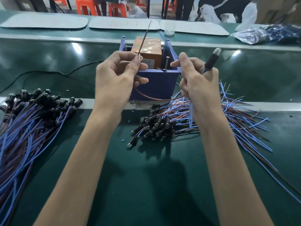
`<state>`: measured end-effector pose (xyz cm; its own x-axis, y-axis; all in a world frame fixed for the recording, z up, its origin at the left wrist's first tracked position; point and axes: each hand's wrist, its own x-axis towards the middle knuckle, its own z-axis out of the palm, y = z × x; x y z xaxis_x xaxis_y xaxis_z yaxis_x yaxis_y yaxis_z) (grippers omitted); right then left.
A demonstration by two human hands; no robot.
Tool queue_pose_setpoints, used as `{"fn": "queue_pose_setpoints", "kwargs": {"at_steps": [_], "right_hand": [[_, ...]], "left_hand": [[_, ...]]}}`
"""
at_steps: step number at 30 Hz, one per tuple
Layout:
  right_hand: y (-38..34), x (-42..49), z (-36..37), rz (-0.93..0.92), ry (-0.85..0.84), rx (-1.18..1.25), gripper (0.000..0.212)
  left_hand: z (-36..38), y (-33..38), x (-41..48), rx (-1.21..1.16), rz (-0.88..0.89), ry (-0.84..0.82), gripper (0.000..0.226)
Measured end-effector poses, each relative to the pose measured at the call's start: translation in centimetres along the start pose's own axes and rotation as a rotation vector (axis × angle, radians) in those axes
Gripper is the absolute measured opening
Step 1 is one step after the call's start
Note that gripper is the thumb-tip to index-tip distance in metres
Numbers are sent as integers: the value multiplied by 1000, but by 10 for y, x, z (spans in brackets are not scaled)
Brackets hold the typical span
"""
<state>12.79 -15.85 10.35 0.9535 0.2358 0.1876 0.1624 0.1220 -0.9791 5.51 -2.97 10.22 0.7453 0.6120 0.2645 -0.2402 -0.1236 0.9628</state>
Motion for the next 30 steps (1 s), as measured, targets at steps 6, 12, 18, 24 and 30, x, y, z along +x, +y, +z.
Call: {"fn": "queue_pose_setpoints", "kwargs": {"at_steps": [6, 12, 18, 24, 30], "right_hand": [[1, 1, 1, 29, -15, 47, 12], [2, 3, 0, 38, -12, 11, 19], [2, 2, 0, 67, -4, -17, 30], [3, 4, -1, 71, -10, -48, 36], [3, 3, -3, 14, 14, -88, 24]], "left_hand": [[-3, -1, 3, -7, 40, 78, 9], [-10, -2, 4, 18, 99, 150, 6], [-7, -2, 4, 86, 109, 176, 11], [0, -2, 2, 124, 81, 132, 35], [0, -3, 2, 144, 119, 109, 31]]}}
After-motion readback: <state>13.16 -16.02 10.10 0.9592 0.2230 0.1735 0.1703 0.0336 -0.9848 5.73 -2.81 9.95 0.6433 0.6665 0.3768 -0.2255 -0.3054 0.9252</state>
